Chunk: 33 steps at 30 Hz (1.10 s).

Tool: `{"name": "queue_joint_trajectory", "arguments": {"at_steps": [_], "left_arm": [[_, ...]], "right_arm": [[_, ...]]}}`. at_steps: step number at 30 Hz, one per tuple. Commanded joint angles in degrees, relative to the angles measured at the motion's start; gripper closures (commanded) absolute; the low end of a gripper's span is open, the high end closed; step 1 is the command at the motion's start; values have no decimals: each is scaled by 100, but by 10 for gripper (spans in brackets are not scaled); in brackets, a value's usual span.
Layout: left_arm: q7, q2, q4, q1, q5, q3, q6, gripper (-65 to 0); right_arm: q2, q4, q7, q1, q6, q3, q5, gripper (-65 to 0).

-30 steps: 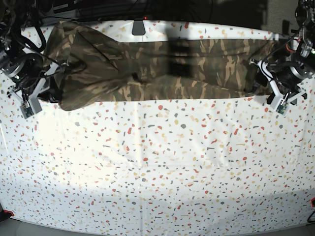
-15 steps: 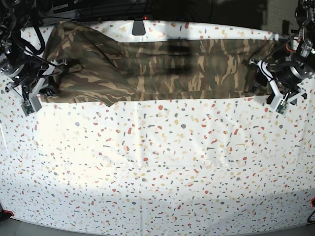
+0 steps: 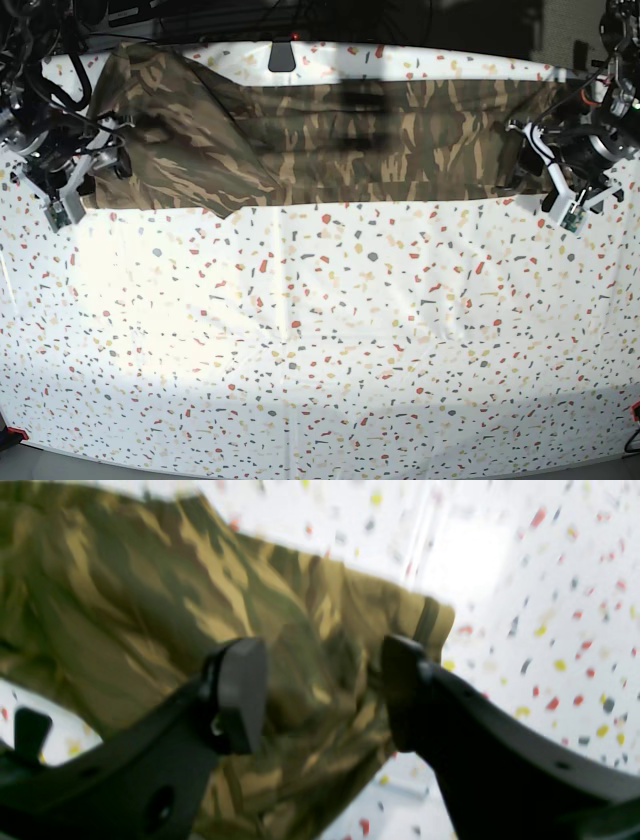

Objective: Fold the T-shirt properly
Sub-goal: 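Regrasp the strip ends with both grippers and push them toward the middle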

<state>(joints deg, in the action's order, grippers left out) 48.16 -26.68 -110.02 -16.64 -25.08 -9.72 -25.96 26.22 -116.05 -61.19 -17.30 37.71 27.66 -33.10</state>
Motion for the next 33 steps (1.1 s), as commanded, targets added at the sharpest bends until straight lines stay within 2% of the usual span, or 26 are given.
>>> {"name": "queue_joint_trajectory", "arguments": {"at_steps": [1,3,6,8,10,14,16,19,23,27,30,33], "left_arm": [[-105,-79,-107,44,-44,-48,-15,-363],[-11,-79,-107,44,-52,-48,-7,-363],[225,-74,-105,-7,-376,-48,-4,-363],[127,39,-72,-140,-516,-46,-17,-363],[63,286,55,-267,-442,-46,-17,-363],[133,802,398,-450,-280,-42,-17,-363],[236,1021,562,-485,-271,-37,-24,-363],[42,1255,1005,-494,-50,-37,-33,-362],[-157,1298,1965,-306,179,-35,-22,-362],[-157,1300,2988,306,260,-33,-22,-362],[-157,1300,3550,782,267,-33,-33,-362],[-256,1298,3956,1178,542,-33,-44,-362]], "right_arm": [[94,-83,175,46,-22,39,-35,-369],[94,-83,380,46,-22,39,-304,-369],[90,-83,415,44,-4,37,-1134,-369],[90,-81,337,28,0,-17,-1156,-369],[37,-81,151,24,4,-164,-909,-369],[-352,-22,120,-50,39,-723,192,-369],[-483,155,225,-129,42,-1117,632,-369],[-496,732,570,-173,-13,-1744,1274,-369],[-433,1687,1252,22,-726,-2310,2177,-369],[-417,2509,1366,599,-984,-2503,2306,-369],[-420,2927,1375,1110,-1036,-2540,2243,-369],[-417,3220,1373,1554,-1032,-2540,2245,-369]]}}
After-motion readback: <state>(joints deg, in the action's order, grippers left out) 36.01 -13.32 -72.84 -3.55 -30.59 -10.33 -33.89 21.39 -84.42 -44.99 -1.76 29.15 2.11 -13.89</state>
